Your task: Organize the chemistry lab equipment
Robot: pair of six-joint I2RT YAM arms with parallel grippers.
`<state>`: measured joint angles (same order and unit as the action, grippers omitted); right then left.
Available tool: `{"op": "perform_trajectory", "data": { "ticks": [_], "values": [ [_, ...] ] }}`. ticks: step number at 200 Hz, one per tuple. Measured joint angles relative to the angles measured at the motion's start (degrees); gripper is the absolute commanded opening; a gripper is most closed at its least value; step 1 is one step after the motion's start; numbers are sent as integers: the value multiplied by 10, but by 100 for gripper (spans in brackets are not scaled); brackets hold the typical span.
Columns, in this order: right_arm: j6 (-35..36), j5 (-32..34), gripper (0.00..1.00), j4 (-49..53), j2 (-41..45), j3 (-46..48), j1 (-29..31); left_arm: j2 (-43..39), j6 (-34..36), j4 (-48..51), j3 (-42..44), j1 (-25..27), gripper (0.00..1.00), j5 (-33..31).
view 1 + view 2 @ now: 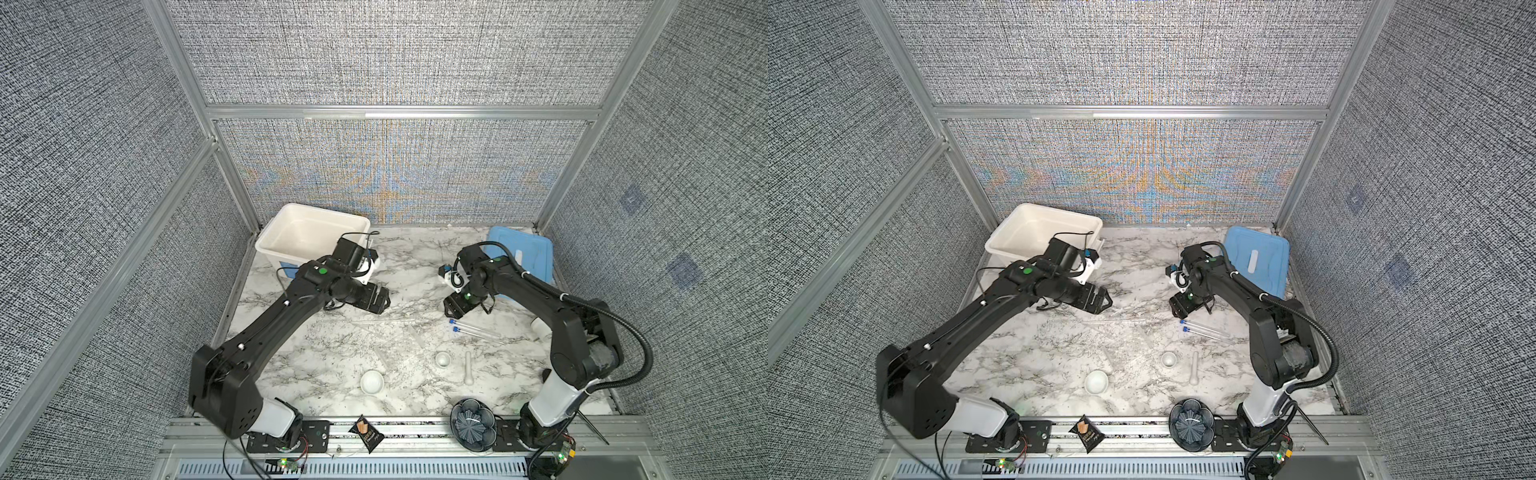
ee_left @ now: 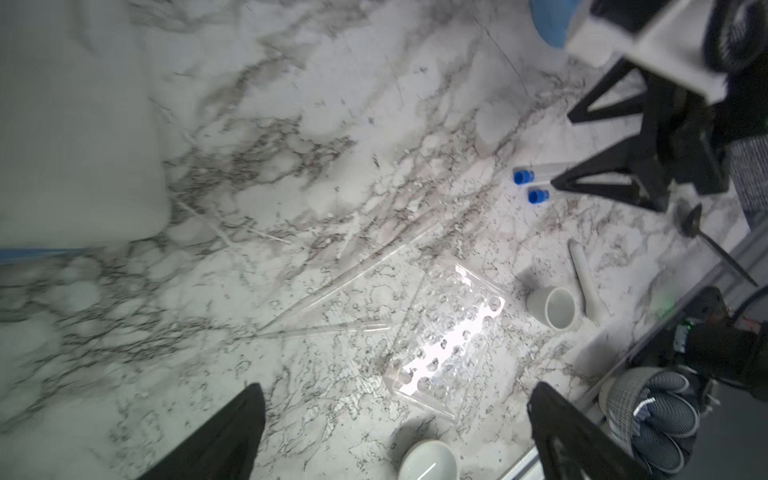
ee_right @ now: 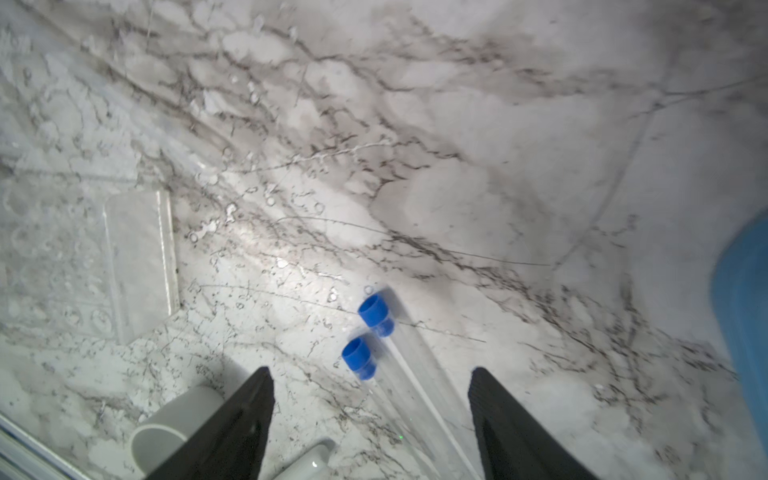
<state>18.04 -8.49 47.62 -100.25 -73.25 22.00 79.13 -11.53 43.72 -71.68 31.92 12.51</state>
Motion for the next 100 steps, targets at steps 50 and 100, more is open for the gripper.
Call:
{"op": "perform_trajectory", "data": {
  "ticks": [50, 100],
  "values": [
    [28, 39, 66, 57, -80, -47, 26, -109, -24, -86, 85, -6, 99, -69],
    [33, 67, 59, 86, -104, -54, 30, -148, -38, -106, 119, -6, 99, -96]
  ]
}}
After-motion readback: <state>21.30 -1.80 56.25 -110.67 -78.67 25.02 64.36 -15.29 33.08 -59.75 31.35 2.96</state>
